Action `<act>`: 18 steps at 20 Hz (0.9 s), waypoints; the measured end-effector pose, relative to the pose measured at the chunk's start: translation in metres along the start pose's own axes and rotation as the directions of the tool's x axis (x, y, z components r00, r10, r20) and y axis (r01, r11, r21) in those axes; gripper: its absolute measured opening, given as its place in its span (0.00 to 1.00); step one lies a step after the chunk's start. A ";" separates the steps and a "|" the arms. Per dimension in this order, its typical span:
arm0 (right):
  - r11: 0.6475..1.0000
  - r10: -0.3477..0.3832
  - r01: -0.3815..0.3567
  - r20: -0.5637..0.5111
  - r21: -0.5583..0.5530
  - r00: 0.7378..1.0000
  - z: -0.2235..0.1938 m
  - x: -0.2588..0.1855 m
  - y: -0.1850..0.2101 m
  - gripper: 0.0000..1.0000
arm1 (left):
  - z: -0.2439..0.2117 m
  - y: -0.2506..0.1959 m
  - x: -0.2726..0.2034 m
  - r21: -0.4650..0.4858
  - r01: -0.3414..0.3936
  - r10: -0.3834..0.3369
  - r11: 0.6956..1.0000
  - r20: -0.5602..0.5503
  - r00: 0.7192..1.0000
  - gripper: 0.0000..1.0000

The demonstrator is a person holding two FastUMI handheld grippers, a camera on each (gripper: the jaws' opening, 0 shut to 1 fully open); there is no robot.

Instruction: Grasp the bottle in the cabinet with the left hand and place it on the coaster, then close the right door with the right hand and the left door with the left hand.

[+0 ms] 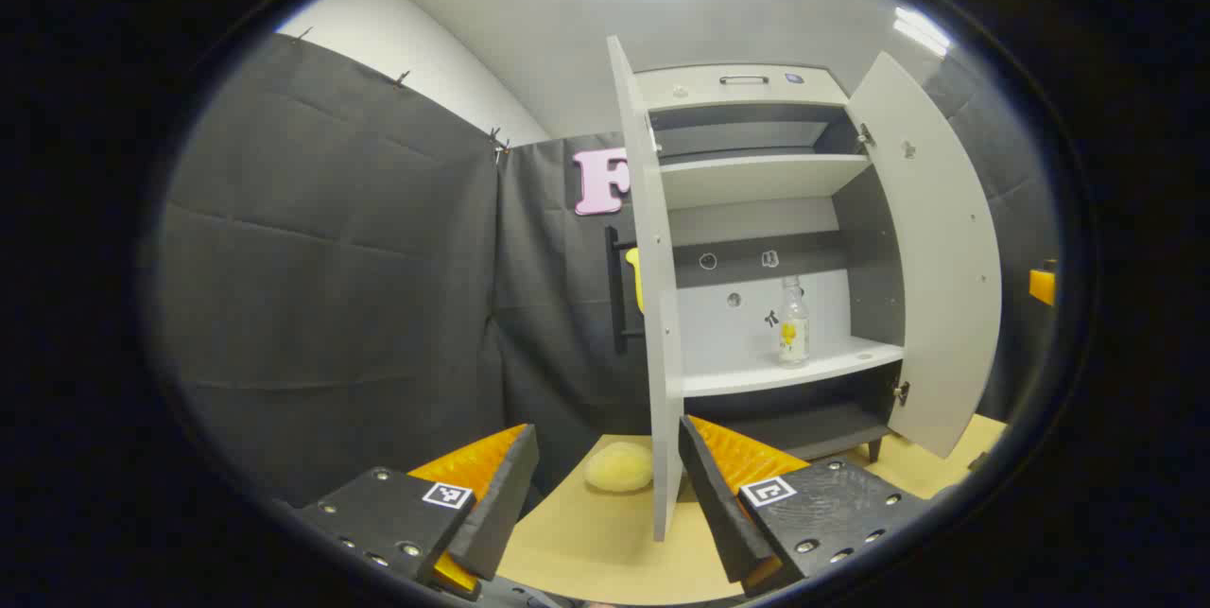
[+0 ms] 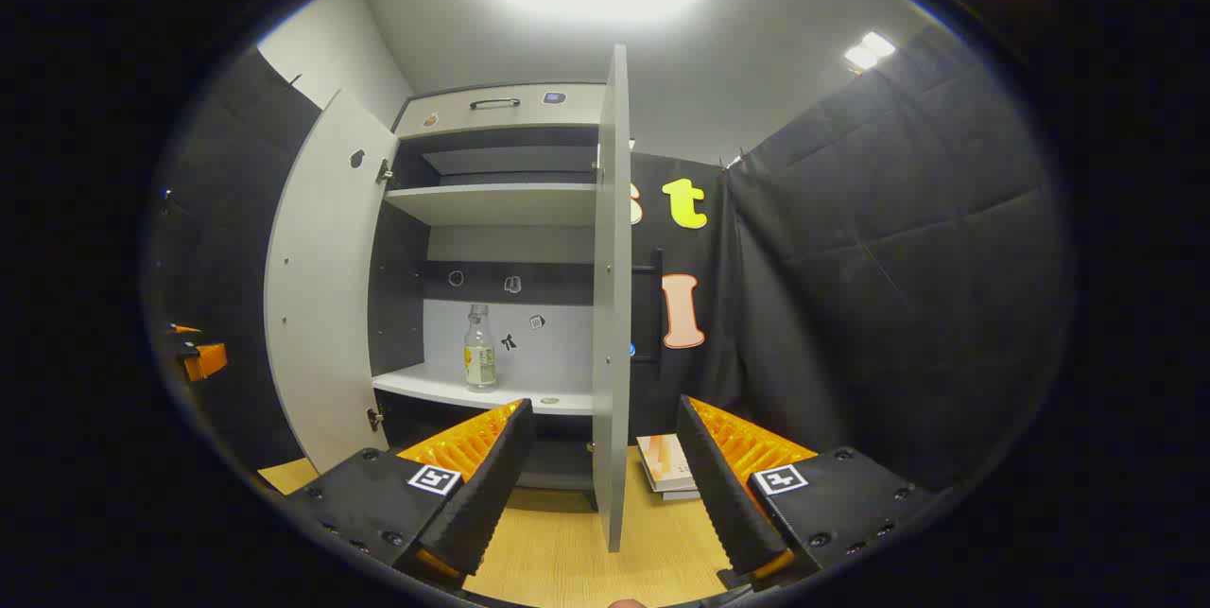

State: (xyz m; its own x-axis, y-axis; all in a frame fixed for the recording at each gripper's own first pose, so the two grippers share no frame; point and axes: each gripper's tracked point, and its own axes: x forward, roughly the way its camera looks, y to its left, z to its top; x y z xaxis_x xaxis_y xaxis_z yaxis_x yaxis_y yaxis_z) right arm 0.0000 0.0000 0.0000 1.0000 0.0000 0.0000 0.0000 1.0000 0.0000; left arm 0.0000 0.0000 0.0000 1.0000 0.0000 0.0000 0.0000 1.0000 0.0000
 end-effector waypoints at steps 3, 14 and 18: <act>1.000 0.002 -0.002 -0.002 0.004 1.000 0.000 0.001 -0.001 0.95 | 0.004 -0.001 -0.001 0.006 0.003 -0.003 1.000 0.013 1.000 0.87; 1.000 0.004 -0.004 -0.024 0.007 1.000 -0.009 0.005 -0.006 0.96 | -0.001 -0.002 -0.002 0.012 0.005 -0.005 1.000 0.008 1.000 0.89; 1.000 0.007 -0.007 -0.023 -0.003 1.000 -0.010 0.006 -0.008 0.97 | -0.001 -0.004 0.000 0.015 0.008 -0.008 1.000 0.007 1.000 0.87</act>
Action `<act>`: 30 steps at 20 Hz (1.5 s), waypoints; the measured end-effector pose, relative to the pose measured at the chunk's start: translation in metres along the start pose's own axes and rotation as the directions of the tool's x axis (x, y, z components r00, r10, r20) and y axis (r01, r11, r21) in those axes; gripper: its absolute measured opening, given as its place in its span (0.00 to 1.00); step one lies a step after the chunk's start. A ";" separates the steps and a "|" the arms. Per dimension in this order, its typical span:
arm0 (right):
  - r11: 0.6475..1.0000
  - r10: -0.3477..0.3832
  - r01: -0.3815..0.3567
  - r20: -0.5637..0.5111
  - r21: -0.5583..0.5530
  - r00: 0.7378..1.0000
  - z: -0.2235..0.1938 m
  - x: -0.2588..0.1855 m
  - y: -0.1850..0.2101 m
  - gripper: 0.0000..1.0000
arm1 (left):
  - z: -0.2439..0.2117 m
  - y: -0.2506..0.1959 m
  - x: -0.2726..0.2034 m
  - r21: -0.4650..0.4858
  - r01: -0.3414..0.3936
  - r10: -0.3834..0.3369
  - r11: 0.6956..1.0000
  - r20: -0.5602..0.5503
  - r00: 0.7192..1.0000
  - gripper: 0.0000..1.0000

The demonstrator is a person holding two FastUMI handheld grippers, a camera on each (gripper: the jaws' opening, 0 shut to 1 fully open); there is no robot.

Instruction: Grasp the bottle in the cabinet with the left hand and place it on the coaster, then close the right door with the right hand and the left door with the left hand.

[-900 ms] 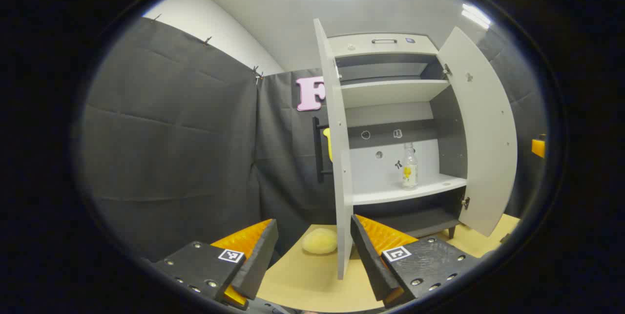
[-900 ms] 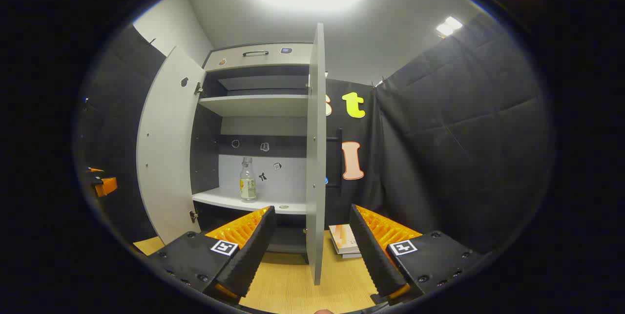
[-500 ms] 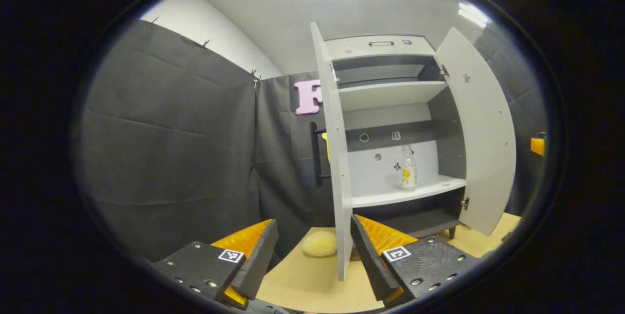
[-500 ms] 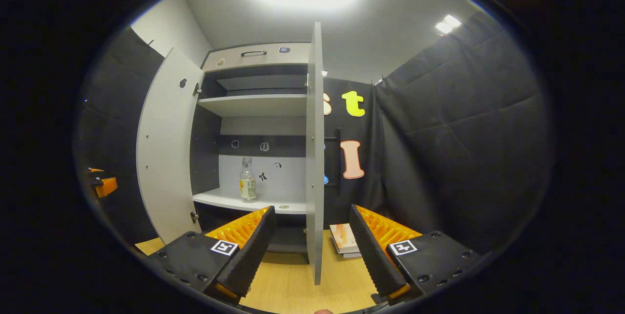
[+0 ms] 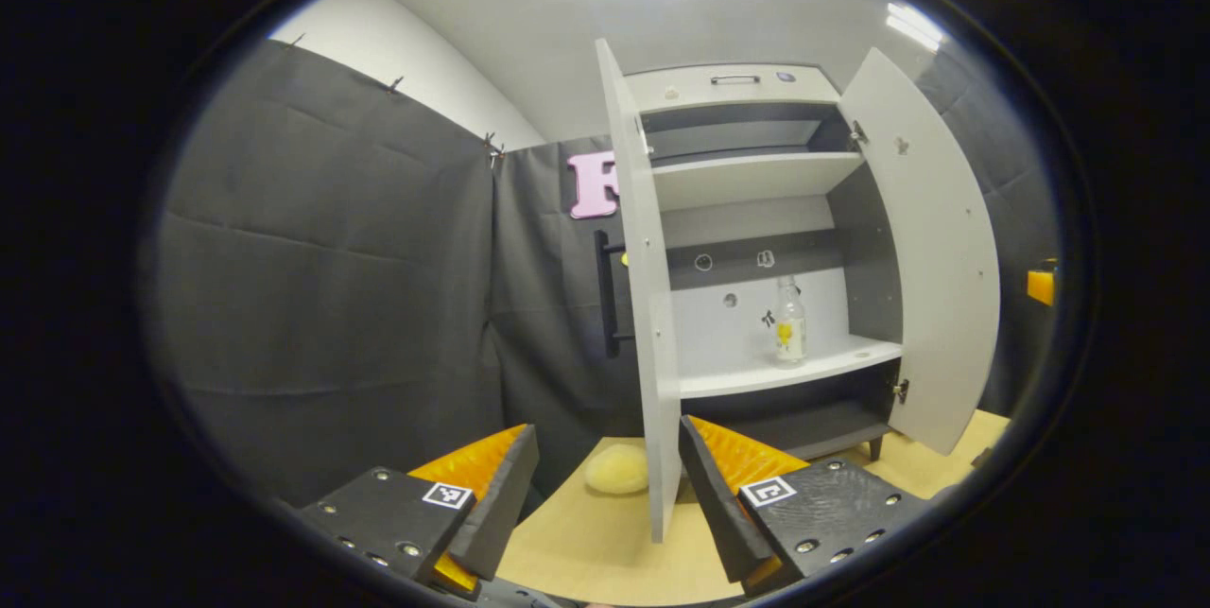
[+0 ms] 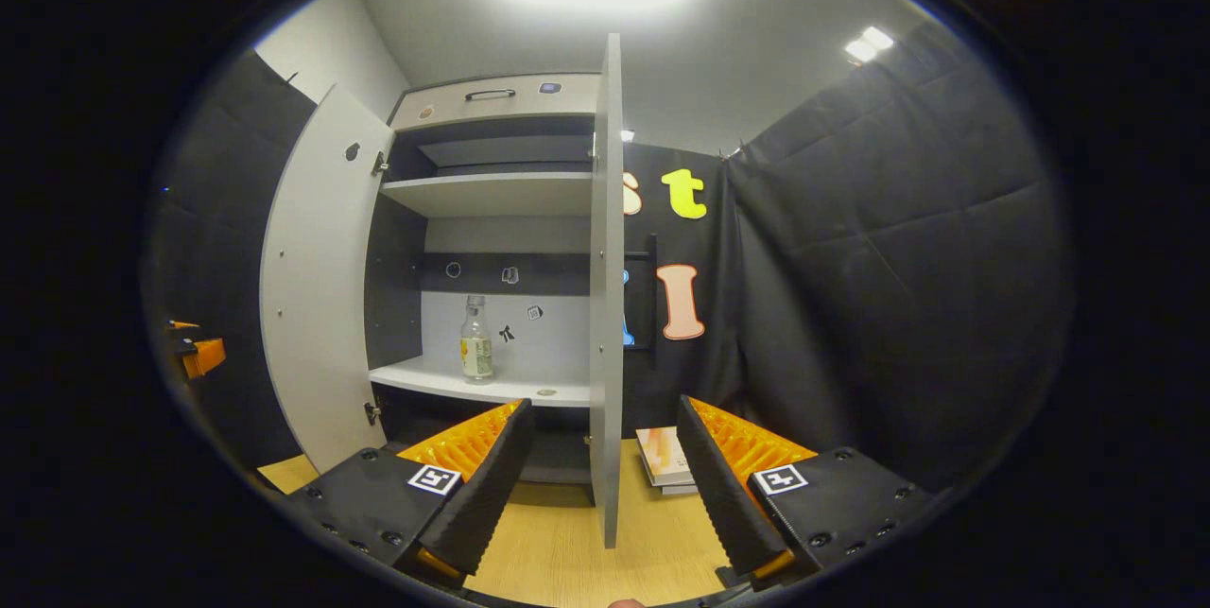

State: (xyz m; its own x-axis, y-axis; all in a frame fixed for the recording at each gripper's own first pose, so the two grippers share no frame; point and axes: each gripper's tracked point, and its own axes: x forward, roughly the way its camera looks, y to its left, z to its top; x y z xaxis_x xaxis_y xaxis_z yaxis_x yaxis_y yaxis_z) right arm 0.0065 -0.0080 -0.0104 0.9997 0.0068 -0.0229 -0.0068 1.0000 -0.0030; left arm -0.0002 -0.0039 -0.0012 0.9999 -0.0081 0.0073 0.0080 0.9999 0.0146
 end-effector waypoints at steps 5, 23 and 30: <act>1.000 0.002 -0.002 -0.001 -0.028 1.000 -0.006 0.005 -0.013 0.95 | 0.010 -0.007 -0.001 -0.013 0.035 -0.035 0.999 0.008 0.999 0.87; 0.994 -0.108 0.106 -0.052 -0.026 0.993 -0.033 0.017 -0.079 0.96 | 0.082 -0.179 0.131 -0.109 0.322 -0.319 0.940 0.043 0.947 0.87; 0.972 -0.235 0.233 -0.069 -0.039 0.970 -0.039 0.031 -0.108 0.96 | 0.085 -0.235 0.209 -0.124 0.408 -0.408 0.904 0.030 0.913 0.87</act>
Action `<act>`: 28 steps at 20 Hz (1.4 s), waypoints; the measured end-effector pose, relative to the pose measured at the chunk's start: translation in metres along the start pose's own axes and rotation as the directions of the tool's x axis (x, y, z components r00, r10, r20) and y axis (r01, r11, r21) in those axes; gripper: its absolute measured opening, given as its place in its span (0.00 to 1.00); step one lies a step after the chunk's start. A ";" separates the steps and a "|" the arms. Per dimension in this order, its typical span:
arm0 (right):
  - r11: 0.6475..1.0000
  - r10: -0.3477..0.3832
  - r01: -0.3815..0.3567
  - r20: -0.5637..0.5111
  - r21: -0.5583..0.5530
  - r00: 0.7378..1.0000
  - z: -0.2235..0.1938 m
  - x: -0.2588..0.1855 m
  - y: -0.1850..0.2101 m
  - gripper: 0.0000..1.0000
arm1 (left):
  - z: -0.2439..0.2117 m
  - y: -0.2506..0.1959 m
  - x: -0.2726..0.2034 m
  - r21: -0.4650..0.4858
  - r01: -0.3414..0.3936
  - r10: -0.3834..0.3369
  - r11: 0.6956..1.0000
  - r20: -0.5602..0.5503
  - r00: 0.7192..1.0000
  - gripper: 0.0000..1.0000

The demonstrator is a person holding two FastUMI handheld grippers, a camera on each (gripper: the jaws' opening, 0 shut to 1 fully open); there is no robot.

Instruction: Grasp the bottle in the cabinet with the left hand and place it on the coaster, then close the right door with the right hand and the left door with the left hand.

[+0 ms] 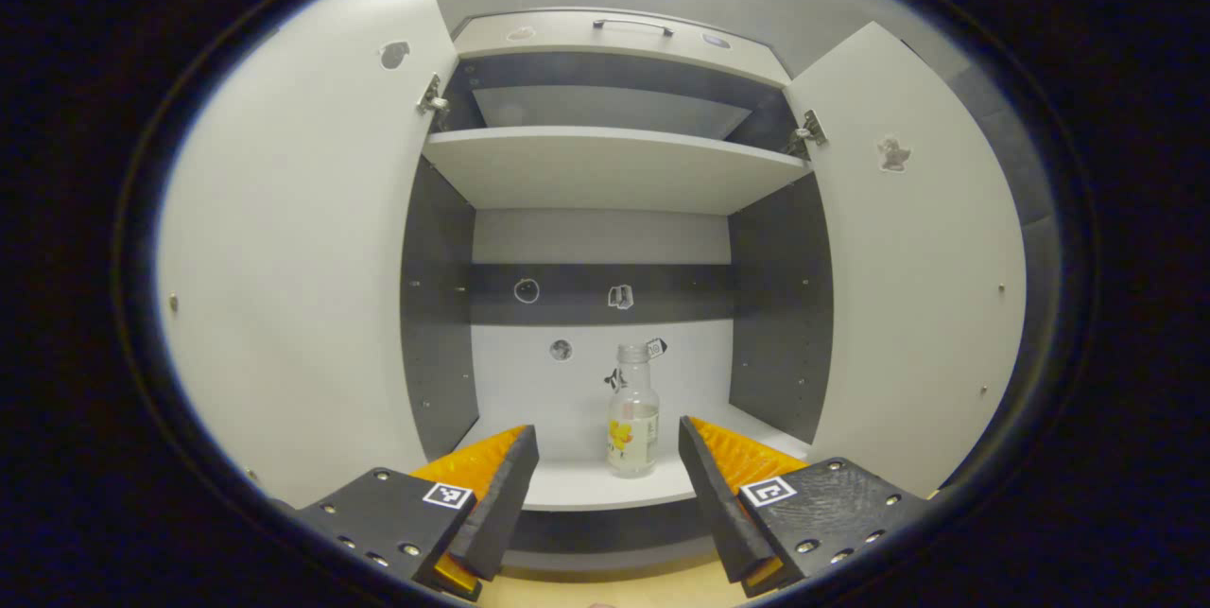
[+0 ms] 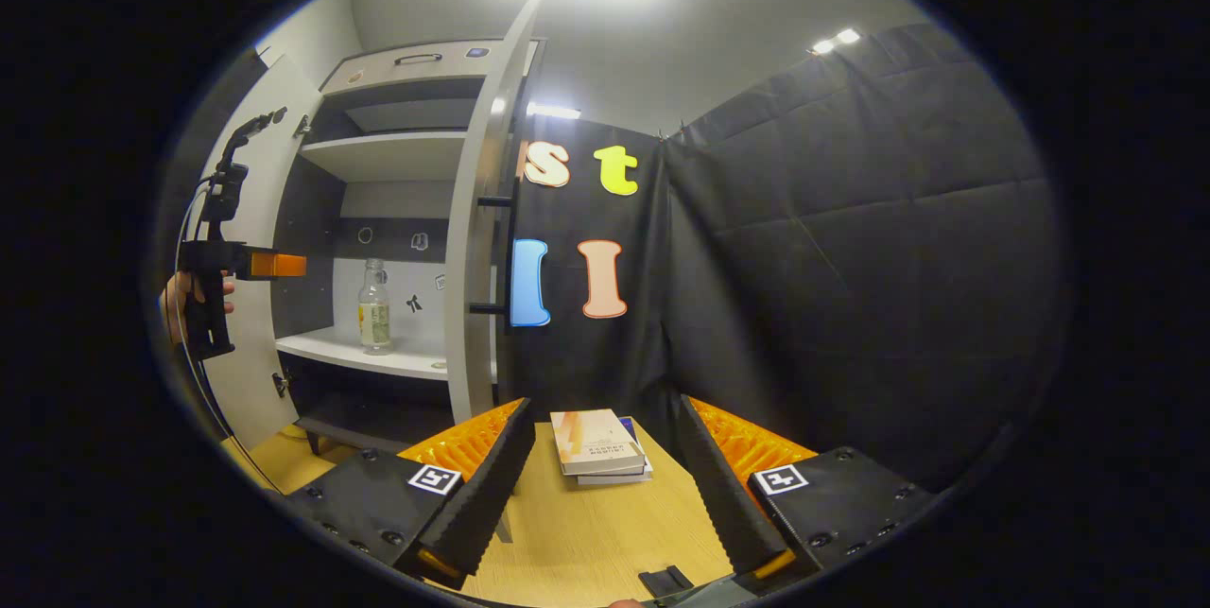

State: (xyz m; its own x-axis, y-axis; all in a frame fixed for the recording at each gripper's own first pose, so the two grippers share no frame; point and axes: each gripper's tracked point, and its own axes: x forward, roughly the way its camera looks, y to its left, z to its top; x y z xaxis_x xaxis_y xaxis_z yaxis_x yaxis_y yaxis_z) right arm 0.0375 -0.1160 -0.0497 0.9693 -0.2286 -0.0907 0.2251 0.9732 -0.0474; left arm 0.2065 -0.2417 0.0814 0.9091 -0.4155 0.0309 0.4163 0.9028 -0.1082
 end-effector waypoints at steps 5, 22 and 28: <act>0.995 -0.099 0.099 -0.011 0.004 0.995 -0.002 0.009 -0.017 0.96 | -0.002 -0.011 0.057 -0.003 0.052 -0.052 0.999 -0.002 0.999 0.87; 0.966 -0.258 0.258 -0.079 -0.006 0.963 -0.026 0.034 -0.031 0.96 | -0.026 -0.024 0.189 0.061 0.096 -0.093 0.994 -0.050 0.994 0.85; 0.963 -0.269 0.269 -0.082 -0.009 0.960 -0.029 0.032 -0.027 0.97 | -0.030 -0.021 0.195 0.059 0.106 -0.103 0.993 -0.057 0.993 0.67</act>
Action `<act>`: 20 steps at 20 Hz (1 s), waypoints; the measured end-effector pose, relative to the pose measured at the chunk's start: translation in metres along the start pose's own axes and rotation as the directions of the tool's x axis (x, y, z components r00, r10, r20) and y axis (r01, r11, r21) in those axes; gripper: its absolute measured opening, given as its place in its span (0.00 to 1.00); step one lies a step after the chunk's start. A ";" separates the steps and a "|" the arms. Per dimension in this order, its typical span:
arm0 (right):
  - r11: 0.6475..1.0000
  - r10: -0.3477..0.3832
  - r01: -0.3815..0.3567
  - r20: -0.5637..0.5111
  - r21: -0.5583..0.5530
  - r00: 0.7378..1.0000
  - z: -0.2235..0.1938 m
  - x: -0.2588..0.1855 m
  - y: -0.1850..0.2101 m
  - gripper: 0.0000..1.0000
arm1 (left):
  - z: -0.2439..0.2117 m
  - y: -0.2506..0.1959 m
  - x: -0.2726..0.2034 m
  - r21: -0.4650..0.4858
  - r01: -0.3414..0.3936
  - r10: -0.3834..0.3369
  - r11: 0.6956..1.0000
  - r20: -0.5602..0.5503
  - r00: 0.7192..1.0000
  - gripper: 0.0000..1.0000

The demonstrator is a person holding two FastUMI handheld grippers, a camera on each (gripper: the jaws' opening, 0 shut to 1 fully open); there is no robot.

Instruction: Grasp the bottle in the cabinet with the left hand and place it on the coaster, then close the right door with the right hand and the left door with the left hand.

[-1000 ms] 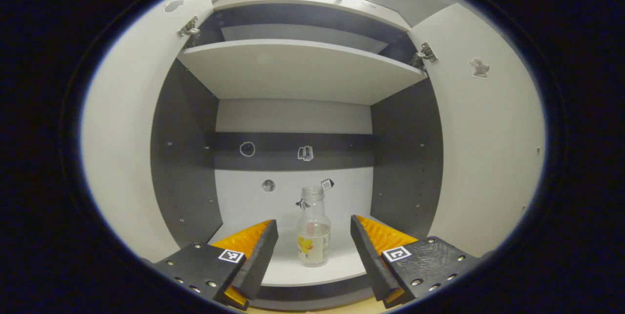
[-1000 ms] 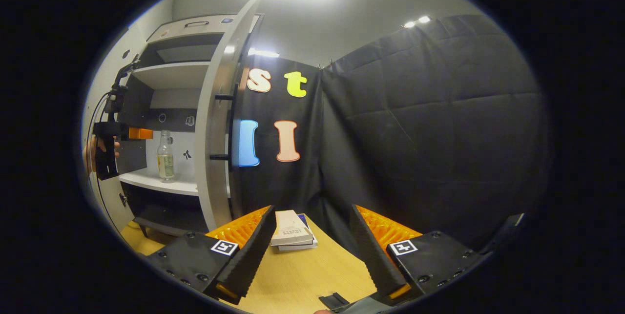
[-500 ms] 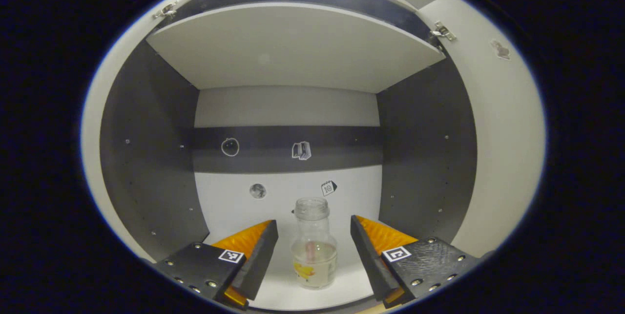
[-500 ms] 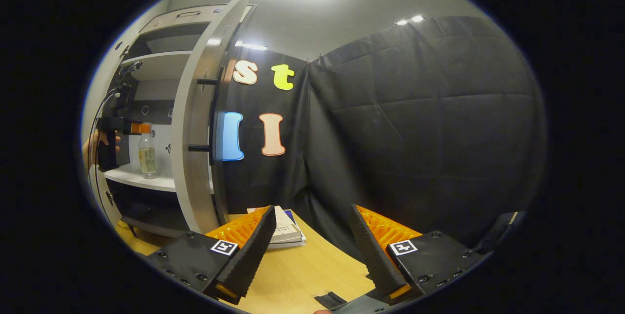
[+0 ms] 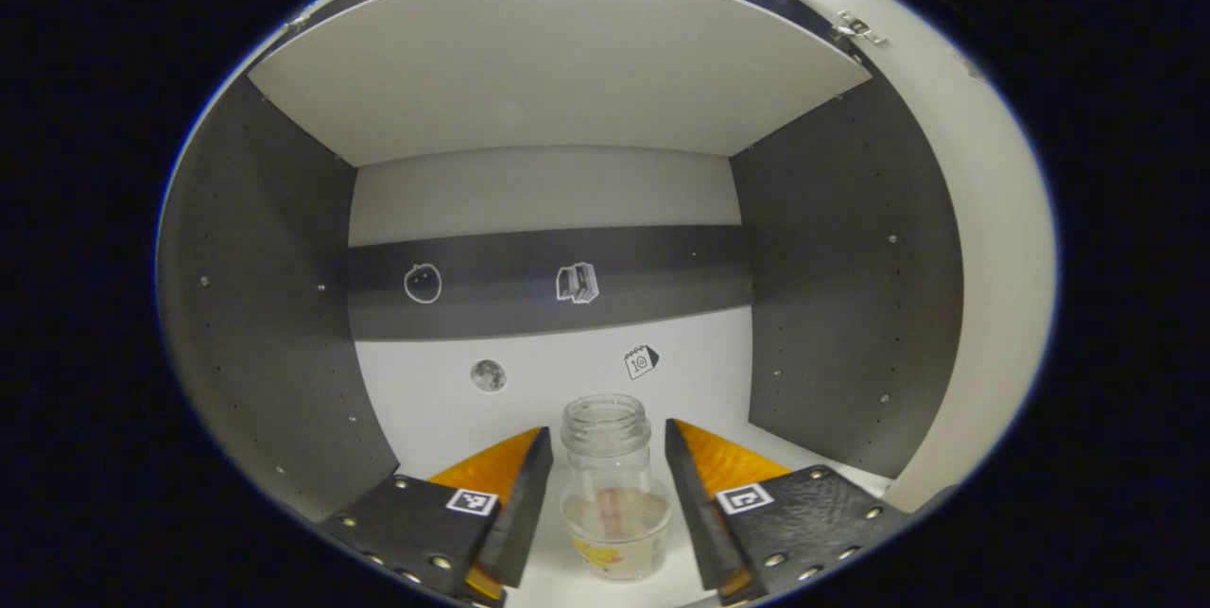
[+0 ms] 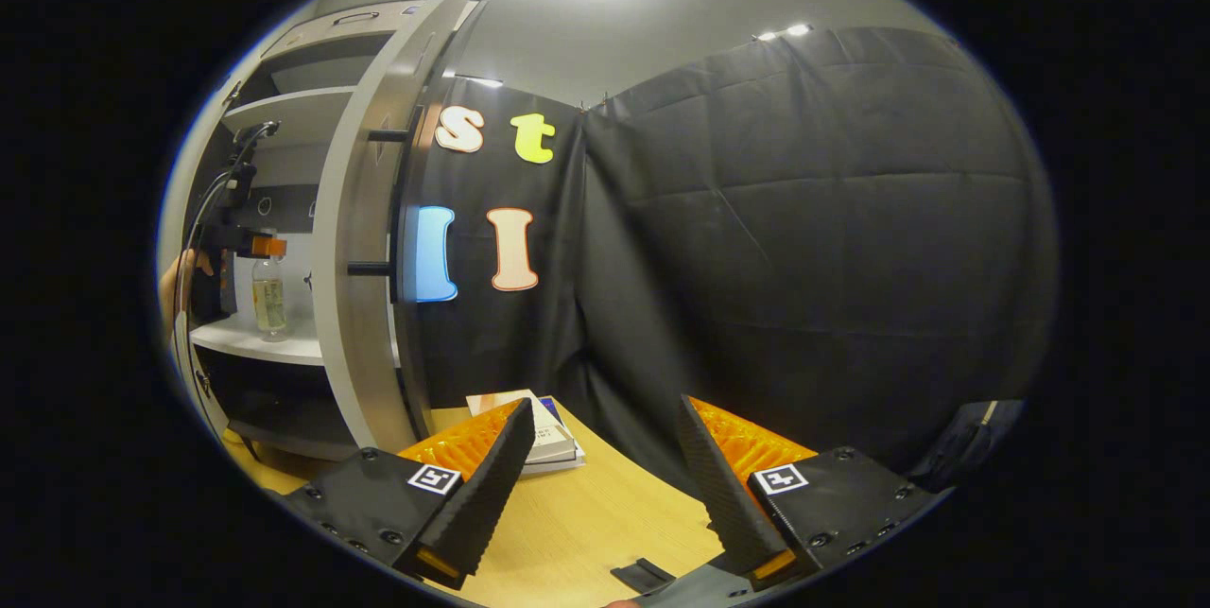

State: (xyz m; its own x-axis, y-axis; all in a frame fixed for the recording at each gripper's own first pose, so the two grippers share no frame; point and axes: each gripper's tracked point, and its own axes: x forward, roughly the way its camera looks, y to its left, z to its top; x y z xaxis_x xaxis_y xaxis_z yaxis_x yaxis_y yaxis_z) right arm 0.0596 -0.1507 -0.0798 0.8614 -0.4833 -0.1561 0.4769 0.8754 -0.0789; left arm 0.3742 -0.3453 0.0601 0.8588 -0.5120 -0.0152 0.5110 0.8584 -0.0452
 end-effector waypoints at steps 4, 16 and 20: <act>1.000 0.005 -0.005 0.007 -0.002 1.000 0.000 -0.006 0.000 0.97 | 0.001 -0.005 -0.009 -0.038 0.034 -0.034 0.999 -0.008 0.999 0.41; 0.995 0.100 -0.100 0.013 0.005 0.995 -0.004 -0.036 -0.005 0.96 | 0.009 -0.004 -0.097 -0.081 0.022 -0.019 0.996 0.035 0.999 0.41; 0.988 0.153 -0.153 0.007 -0.010 0.988 -0.007 -0.046 -0.007 0.96 | 0.001 -0.007 -0.131 -0.063 0.009 -0.006 0.998 0.042 0.999 0.42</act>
State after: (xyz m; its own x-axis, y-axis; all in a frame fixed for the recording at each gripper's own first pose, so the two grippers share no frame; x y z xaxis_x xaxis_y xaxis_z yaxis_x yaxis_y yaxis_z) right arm 0.0153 -0.1340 -0.0793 0.9255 -0.3437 -0.1594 0.3377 0.9391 -0.0640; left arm 0.2576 -0.2842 0.0637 0.8565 -0.5155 0.0270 0.5151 0.8502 -0.1086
